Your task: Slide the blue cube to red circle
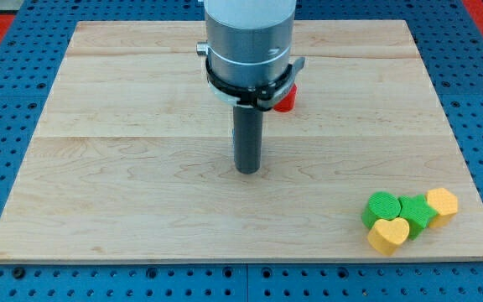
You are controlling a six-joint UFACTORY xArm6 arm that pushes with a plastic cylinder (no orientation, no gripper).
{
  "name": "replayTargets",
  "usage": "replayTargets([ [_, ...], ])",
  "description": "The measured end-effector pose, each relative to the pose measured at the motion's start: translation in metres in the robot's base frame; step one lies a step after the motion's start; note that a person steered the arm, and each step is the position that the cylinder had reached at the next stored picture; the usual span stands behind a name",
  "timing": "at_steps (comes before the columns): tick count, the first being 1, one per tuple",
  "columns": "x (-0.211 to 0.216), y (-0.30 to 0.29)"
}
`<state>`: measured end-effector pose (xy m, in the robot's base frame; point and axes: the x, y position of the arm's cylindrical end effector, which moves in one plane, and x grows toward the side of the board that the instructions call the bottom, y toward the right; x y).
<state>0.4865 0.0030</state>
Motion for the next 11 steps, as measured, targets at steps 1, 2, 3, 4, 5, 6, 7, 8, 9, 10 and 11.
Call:
replayTargets([
  [1,-0.031,0.008],
  [2,-0.058,0.035],
  [3,-0.072,0.046],
  [4,-0.058,0.063],
  [5,-0.01,0.057],
  [6,-0.013,0.026],
  [7,-0.026,-0.002],
  [8,-0.038,-0.024],
  [9,-0.064,-0.023],
  [10,-0.094,-0.006],
  [11,-0.091,-0.006],
])
